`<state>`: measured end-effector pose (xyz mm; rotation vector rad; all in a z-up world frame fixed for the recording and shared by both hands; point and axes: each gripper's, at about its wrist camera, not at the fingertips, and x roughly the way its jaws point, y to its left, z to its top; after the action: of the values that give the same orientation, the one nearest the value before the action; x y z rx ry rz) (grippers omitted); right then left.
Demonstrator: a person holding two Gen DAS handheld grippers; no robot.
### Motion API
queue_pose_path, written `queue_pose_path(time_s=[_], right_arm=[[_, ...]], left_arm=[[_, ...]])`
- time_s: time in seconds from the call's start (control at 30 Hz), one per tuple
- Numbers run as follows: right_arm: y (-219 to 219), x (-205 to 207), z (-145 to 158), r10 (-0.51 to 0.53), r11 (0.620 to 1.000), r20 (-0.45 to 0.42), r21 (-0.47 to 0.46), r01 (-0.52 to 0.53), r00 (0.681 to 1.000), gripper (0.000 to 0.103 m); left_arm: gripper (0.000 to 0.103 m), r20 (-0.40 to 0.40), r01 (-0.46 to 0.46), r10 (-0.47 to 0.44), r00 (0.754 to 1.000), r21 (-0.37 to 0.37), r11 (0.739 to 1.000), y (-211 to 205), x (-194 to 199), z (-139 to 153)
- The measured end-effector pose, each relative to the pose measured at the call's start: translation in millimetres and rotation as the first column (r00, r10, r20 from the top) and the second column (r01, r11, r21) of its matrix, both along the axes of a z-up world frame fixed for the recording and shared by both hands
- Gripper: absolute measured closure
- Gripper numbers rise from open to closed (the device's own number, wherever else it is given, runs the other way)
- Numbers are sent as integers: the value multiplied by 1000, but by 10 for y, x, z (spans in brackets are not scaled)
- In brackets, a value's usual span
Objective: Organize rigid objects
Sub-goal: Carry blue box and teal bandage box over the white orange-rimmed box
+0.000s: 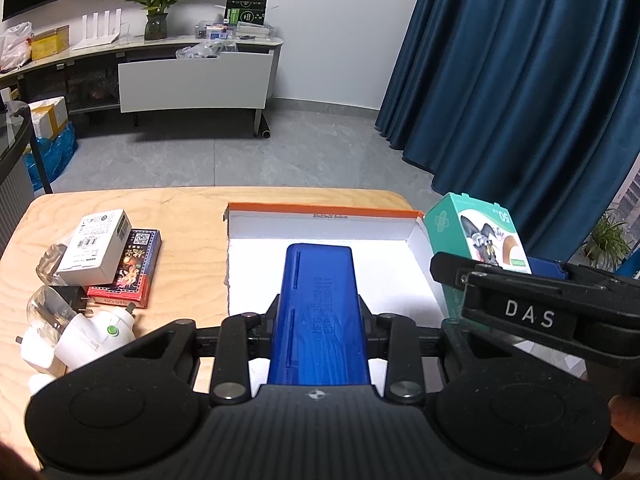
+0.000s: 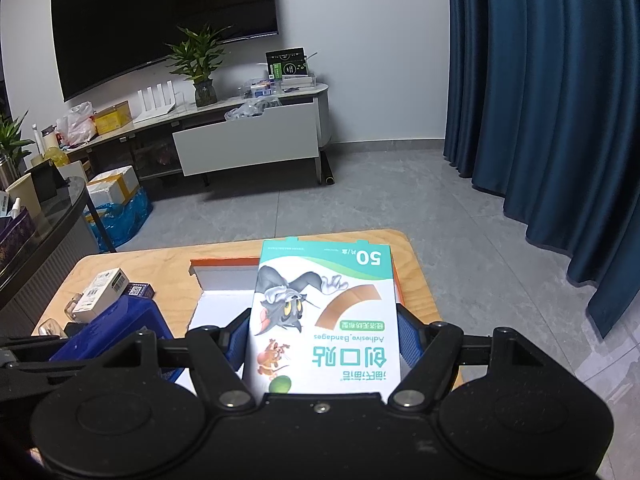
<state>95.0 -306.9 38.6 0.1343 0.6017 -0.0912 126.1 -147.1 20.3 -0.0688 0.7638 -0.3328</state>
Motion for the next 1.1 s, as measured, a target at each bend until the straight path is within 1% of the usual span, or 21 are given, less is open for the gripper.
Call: queue_pose_path(time_s=[0.3,0.73,1.1], right_arm=[[-21,-34,21,1,1000,10,6,-1,1000,19],[-31,-57,49,5,1000,1,8,-5,1000,19],[-90,67,5,7,1000,-27,30,-6,1000,19]], left_arm=[[70,4,5,-5,1000,3,1000,-26,3,6],[70,-1,0,0,1000,4,1000,-23,7,-6],[70,-8,-10,10,1000,10,1000,-11,19,-26]])
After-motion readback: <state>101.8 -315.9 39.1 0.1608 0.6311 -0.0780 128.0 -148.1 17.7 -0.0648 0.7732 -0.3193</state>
